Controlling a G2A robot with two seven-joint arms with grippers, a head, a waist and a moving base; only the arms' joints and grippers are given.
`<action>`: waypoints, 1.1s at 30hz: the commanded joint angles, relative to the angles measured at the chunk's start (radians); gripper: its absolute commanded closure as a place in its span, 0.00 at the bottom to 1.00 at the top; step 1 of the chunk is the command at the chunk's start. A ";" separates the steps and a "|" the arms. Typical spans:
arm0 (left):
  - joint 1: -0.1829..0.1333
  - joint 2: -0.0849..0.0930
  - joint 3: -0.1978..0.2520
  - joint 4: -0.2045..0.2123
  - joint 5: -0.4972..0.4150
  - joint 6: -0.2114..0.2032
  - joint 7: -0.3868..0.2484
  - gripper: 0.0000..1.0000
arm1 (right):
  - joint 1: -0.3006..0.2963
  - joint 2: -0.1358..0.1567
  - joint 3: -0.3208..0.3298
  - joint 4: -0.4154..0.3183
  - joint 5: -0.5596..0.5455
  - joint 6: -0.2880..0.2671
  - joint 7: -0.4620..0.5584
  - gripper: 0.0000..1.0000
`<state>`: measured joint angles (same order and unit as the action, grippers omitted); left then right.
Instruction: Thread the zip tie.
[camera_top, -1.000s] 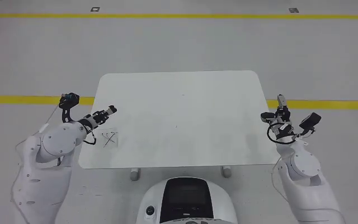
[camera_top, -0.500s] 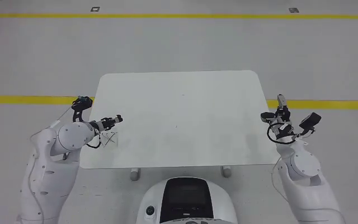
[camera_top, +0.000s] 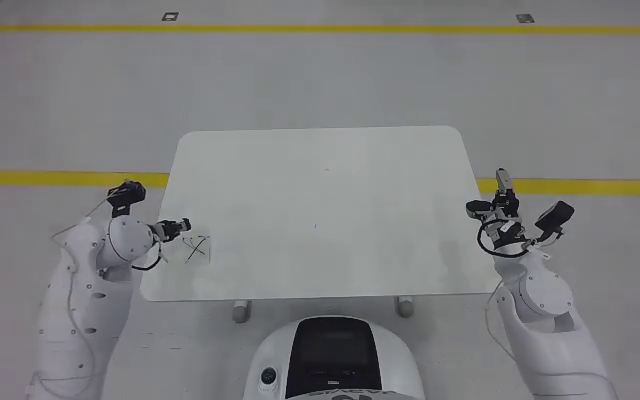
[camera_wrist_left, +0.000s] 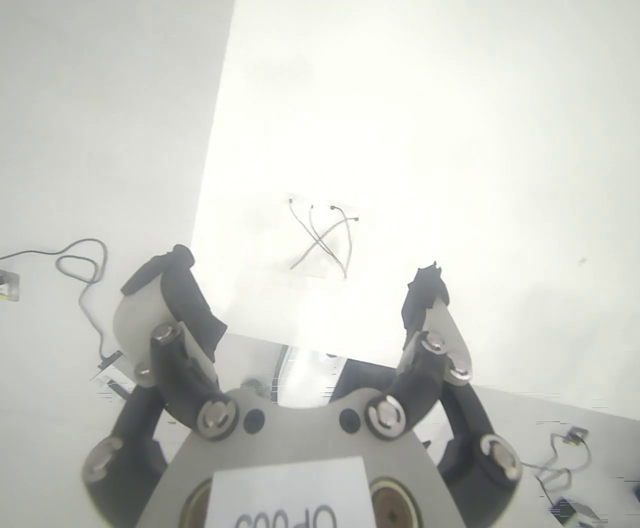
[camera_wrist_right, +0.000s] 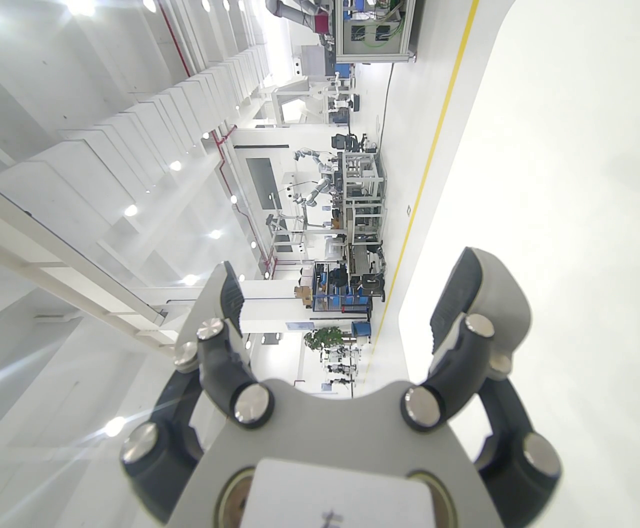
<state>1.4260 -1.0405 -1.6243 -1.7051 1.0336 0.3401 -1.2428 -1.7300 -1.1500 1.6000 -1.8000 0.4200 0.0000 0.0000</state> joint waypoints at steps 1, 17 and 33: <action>0.001 0.000 0.001 -0.001 -0.045 0.000 0.001 0.00 | 0.000 0.000 0.000 0.000 0.000 0.000 0.000 0.00; -0.066 -0.004 0.077 0.043 0.082 0.000 -0.133 0.00 | 0.000 0.000 0.000 0.000 0.000 0.000 0.000 0.00; -0.152 -0.028 0.092 0.229 -0.073 0.000 -0.147 0.00 | 0.000 0.000 0.000 0.000 0.000 0.000 0.000 0.00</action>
<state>1.2733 -1.0692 -1.5323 -1.4743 0.9550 0.3400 -1.3899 -1.7300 -1.1500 1.6000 -1.8000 0.4200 0.0000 0.0000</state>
